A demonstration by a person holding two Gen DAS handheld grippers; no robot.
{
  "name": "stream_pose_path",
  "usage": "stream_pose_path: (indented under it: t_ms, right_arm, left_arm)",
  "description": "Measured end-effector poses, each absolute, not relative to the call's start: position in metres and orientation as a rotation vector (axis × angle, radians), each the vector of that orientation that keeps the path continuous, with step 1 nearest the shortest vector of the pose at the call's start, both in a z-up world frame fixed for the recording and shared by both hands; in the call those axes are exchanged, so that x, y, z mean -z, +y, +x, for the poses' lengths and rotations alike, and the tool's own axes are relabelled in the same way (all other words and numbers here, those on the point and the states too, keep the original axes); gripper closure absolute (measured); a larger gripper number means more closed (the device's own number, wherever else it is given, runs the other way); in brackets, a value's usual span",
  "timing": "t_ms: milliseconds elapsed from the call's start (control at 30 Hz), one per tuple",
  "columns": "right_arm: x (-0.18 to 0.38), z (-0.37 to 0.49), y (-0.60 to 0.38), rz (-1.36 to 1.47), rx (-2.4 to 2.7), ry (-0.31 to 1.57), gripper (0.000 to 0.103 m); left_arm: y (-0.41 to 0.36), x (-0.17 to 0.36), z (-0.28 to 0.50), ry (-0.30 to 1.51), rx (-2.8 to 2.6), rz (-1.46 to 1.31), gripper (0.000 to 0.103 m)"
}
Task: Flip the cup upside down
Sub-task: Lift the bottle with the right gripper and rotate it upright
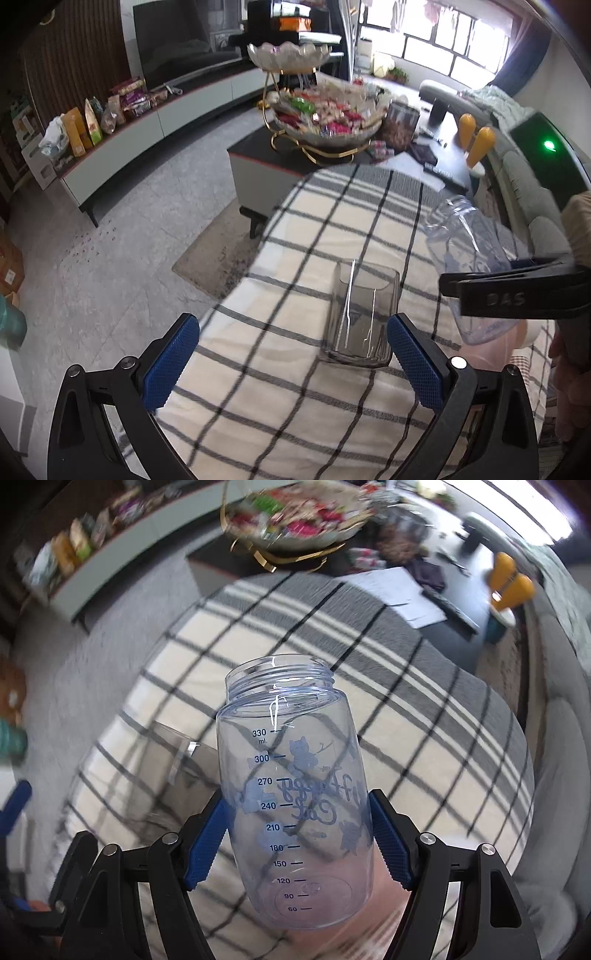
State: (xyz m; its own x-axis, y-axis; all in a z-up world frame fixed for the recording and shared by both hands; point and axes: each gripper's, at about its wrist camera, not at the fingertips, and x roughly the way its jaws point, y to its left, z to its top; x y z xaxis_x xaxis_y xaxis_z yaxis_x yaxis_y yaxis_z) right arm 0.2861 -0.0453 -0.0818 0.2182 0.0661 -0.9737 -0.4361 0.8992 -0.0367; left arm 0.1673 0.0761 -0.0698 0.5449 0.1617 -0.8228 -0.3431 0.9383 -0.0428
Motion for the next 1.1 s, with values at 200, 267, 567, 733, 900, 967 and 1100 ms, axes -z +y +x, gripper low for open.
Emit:
stream_pose_path:
  t_ms: [200, 267, 567, 733, 900, 967, 1100]
  right_arm:
    - [0.047, 0.241, -0.071, -0.045, -0.284, 1.301, 0.029]
    - [0.045, 0.219, -0.081, 0.054, -0.259, 1.303, 0.029]
    - [0.092, 0.123, -0.106, 0.448, -0.131, 1.359, 0.029]
    - [0.121, 0.099, -0.106, 0.541, -0.099, 1.349, 0.029]
    - [0.141, 0.096, -0.102, 0.569, -0.108, 1.353, 0.029]
    - [0.148, 0.102, -0.096, 0.567, -0.117, 1.367, 0.029]
    - [0.159, 0.11, -0.092, 0.568, -0.112, 1.37, 0.029]
  left_arm:
    - [0.087, 0.044, 0.14, 0.891, -0.159, -0.144, 0.0]
    - [0.085, 0.038, 0.13, 0.877, -0.108, -0.091, 0.0]
    - [0.083, 0.043, 0.086, 0.907, 0.073, 0.009, 0.0]
    - [0.087, 0.061, 0.074, 0.923, 0.12, -0.009, 0.0]
    - [0.092, 0.074, 0.07, 0.927, 0.115, -0.004, 0.0]
    - [0.094, 0.081, 0.071, 0.936, 0.097, 0.007, 0.0]
    - [0.099, 0.091, 0.074, 0.955, 0.076, 0.005, 0.0]
